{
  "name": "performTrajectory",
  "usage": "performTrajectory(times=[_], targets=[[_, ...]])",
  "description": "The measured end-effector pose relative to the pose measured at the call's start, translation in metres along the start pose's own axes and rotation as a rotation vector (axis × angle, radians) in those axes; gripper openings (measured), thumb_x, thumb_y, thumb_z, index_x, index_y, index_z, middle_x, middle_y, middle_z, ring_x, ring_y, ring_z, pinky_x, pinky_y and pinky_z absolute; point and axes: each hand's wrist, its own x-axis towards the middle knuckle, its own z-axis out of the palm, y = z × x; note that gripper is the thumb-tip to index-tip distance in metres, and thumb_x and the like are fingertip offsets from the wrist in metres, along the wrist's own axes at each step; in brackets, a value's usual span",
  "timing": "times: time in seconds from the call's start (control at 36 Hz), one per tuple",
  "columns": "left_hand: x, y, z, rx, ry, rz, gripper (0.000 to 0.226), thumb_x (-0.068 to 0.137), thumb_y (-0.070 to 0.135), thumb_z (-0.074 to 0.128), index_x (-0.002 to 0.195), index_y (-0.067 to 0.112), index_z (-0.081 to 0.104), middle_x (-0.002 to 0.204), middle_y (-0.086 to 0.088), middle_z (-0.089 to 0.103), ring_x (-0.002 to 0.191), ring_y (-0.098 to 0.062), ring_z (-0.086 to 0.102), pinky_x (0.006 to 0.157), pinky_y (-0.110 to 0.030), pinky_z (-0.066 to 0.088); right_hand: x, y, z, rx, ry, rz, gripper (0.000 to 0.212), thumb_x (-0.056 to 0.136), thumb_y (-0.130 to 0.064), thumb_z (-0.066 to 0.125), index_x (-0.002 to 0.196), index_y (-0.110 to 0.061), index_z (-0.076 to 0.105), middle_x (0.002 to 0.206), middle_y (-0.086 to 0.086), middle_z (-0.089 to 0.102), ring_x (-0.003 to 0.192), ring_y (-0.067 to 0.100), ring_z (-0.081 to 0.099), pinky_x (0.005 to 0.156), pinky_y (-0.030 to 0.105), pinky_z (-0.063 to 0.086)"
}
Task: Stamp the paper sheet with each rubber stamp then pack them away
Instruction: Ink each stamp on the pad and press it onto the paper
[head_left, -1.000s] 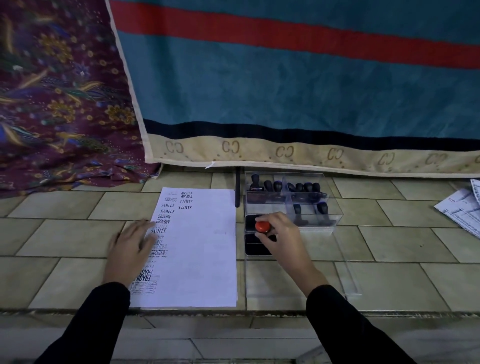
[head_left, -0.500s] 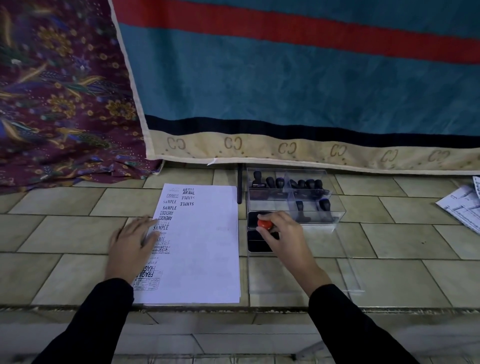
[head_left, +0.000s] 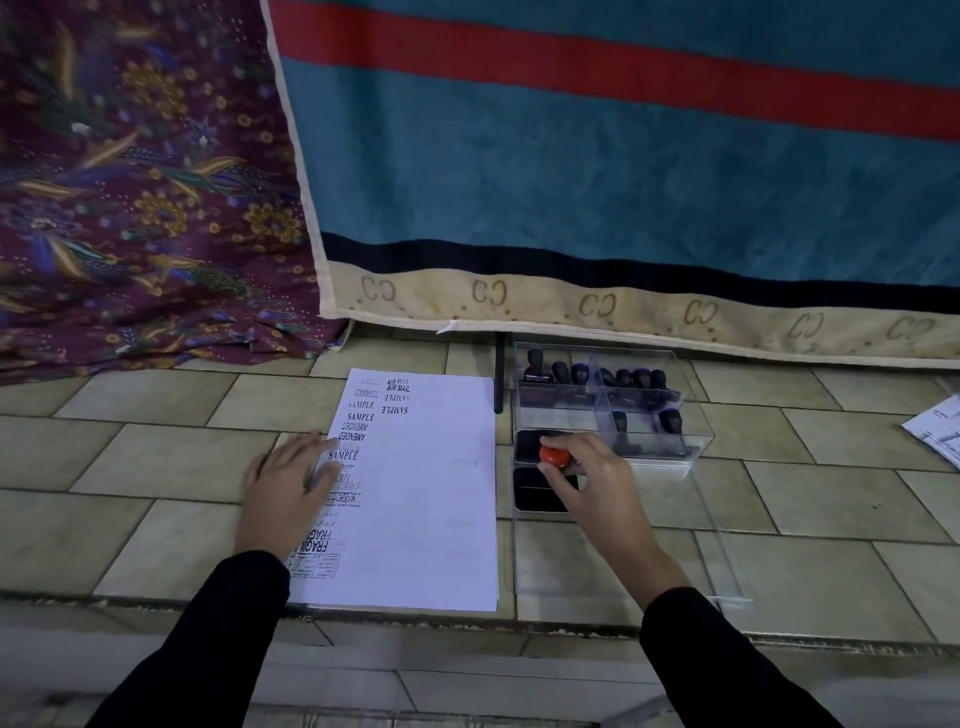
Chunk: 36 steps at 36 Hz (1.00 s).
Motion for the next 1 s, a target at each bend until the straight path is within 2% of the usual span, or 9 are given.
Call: performTrajectory(times=[0.19,0.33,0.36,0.44,0.47,0.61,0.72,0.83,1.0], targets=[[0.000,-0.001,0.001,-0.014,0.008,-0.004,0.044,0.088,0.046,0.043,0.124,0.032,0.062,0.140,0.006,0.054,0.133,-0.013,0.043,0.114,-0.038,0.015,0.017,-0.023,0.007,0.022,0.067,-0.053,0.022,0.084,-0.016,0.071,0.105,-0.014,0.067,0.099,-0.004,0.062,0.086,0.006,0.061,0.080,0.012,0.051],[0.000,0.000,-0.001,-0.019,0.006,-0.006,0.044,0.088,0.046,0.043,0.124,0.032,0.063,0.140,0.006,0.054,0.132,-0.013,0.043,0.114,-0.038,0.014,0.057,-0.053,0.041,0.129,-0.017,-0.068,0.026,0.083,-0.012,0.071,0.108,-0.008,0.067,0.106,0.005,0.061,0.085,0.012,0.063,0.080,0.006,0.049],[-0.001,0.000,-0.001,-0.017,0.004,-0.007,0.043,0.088,0.046,0.043,0.124,0.032,0.062,0.140,0.007,0.054,0.132,-0.013,0.043,0.115,-0.039,0.014,0.065,-0.058,0.050,0.135,-0.040,-0.065,0.026,0.082,-0.010,0.071,0.108,-0.007,0.067,0.107,0.008,0.061,0.085,0.013,0.063,0.080,0.008,0.050],[-0.001,0.001,-0.002,-0.011,-0.005,-0.017,0.044,0.088,0.047,0.042,0.125,0.033,0.062,0.141,0.008,0.052,0.132,-0.013,0.043,0.114,-0.039,0.014,0.083,-0.070,0.078,0.106,-0.111,-0.038,0.027,0.082,-0.008,0.069,0.109,-0.008,0.067,0.108,0.011,0.061,0.087,0.020,0.062,0.084,0.027,0.054],[0.000,0.001,-0.002,-0.007,-0.010,-0.018,0.045,0.088,0.048,0.042,0.125,0.033,0.062,0.141,0.008,0.052,0.132,-0.013,0.043,0.114,-0.039,0.015,0.087,-0.073,0.086,0.092,-0.129,-0.027,0.027,0.083,-0.009,0.068,0.109,-0.009,0.066,0.107,0.011,0.060,0.088,0.022,0.062,0.085,0.030,0.052],[-0.001,0.001,-0.002,-0.004,-0.013,-0.013,0.047,0.088,0.049,0.040,0.127,0.032,0.061,0.143,0.007,0.051,0.134,-0.014,0.041,0.113,-0.036,0.013,0.100,-0.082,0.116,0.042,-0.174,0.001,0.026,0.087,-0.011,0.062,0.113,-0.010,0.064,0.110,0.011,0.058,0.098,0.025,0.058,0.086,0.021,0.040],[0.000,0.002,-0.002,0.009,-0.003,-0.012,0.047,0.088,0.047,0.040,0.127,0.032,0.061,0.143,0.007,0.051,0.133,-0.014,0.042,0.113,-0.034,0.013,0.105,-0.084,0.126,0.006,-0.213,0.013,0.026,0.090,-0.009,0.058,0.115,-0.009,0.062,0.114,0.013,0.057,0.101,0.027,0.057,0.088,0.027,0.042],[0.001,0.002,-0.002,0.014,-0.001,-0.018,0.046,0.087,0.046,0.042,0.126,0.032,0.062,0.142,0.007,0.052,0.132,-0.013,0.043,0.113,-0.037,0.015,0.105,-0.082,0.132,-0.006,-0.209,0.033,0.025,0.091,-0.008,0.054,0.115,-0.009,0.061,0.113,0.012,0.055,0.098,0.027,0.058,0.080,0.022,0.040],[0.001,0.003,-0.001,0.019,0.006,-0.015,0.045,0.087,0.045,0.043,0.125,0.031,0.063,0.141,0.006,0.053,0.132,-0.014,0.043,0.112,-0.034,0.014,0.109,-0.082,0.133,0.007,-0.205,0.029,0.025,0.091,-0.009,0.055,0.115,-0.009,0.061,0.113,0.012,0.055,0.098,0.026,0.058,0.083,0.024,0.042]])
